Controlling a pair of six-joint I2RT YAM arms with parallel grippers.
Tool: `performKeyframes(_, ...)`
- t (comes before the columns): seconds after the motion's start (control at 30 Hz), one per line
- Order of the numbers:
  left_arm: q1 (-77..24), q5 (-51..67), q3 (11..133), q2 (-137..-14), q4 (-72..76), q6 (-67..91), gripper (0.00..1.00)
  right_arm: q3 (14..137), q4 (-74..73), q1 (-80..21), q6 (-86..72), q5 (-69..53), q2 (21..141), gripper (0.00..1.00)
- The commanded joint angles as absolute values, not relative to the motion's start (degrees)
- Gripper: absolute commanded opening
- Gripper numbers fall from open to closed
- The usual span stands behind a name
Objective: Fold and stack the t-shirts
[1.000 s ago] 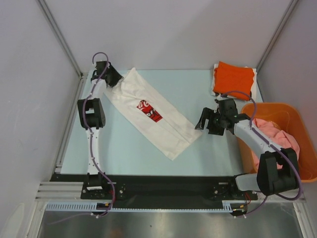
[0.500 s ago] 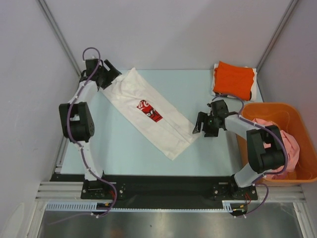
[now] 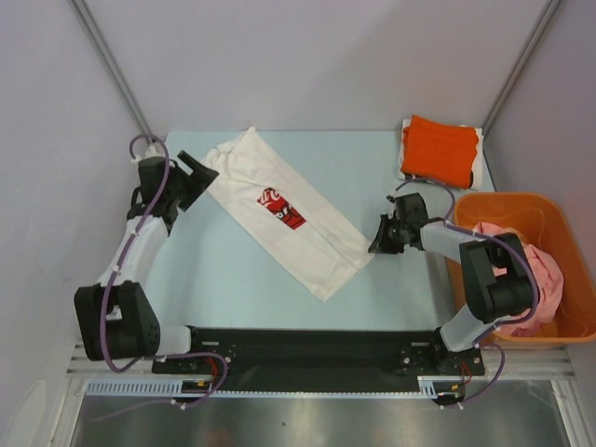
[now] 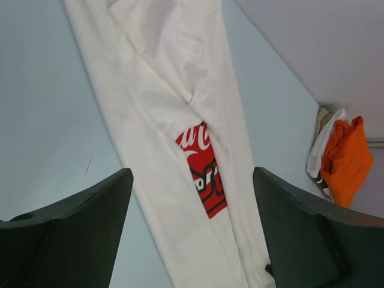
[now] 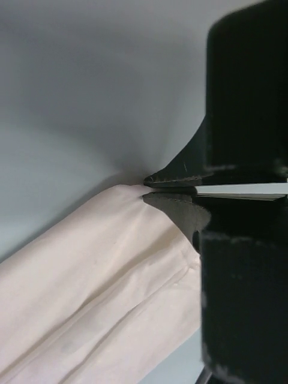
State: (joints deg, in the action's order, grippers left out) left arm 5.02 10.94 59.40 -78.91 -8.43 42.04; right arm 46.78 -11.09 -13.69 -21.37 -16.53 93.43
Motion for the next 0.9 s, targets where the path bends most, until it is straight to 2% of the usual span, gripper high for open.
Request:
performKeyframes(0.0,4.7,11.3,52.7,-71.8,-10.3,41.7,0.87,41.1,-12.3,-16.1,-24.2,-16.2,89.5,0.01)
performKeyframes(0.13,-0.3,10.7,44.8,-67.3,-15.8,38.7,0.86,33.4,-9.5,-21.3,-31.6,-16.1,83.9,0.00)
performKeyframes(0.2,-6.1,9.6,42.5,-65.8,-20.0,37.4,0.86,29.5,-8.6,-27.2,-35.2,-15.8,81.1,0.00)
performKeyframes(0.37,-13.3,7.8,33.5,-53.1,-27.6,37.6,0.86,27.0,-9.8,-41.6,-46.0,-11.3,75.0,0.01)
performKeyframes(0.43,-17.0,5.1,32.2,-49.4,-31.1,39.4,0.86,27.2,-12.8,-46.0,-47.4,-9.7,71.4,0.33)
performKeyframes(0.5,-23.2,4.7,31.6,-44.7,-32.3,43.2,0.85,27.8,-17.7,-47.3,-48.2,-6.3,67.4,0.60)
performKeyframes(0.6,-29.5,4.1,30.3,-44.0,-32.3,47.7,0.82,28.7,-22.9,-46.8,-47.0,-1.9,63.8,0.67)
performKeyframes(0.87,-41.2,3.5,24.8,-49.2,-26.1,55.2,0.76,28.5,-23.1,-41.0,-43.9,-2.9,61.0,0.65)
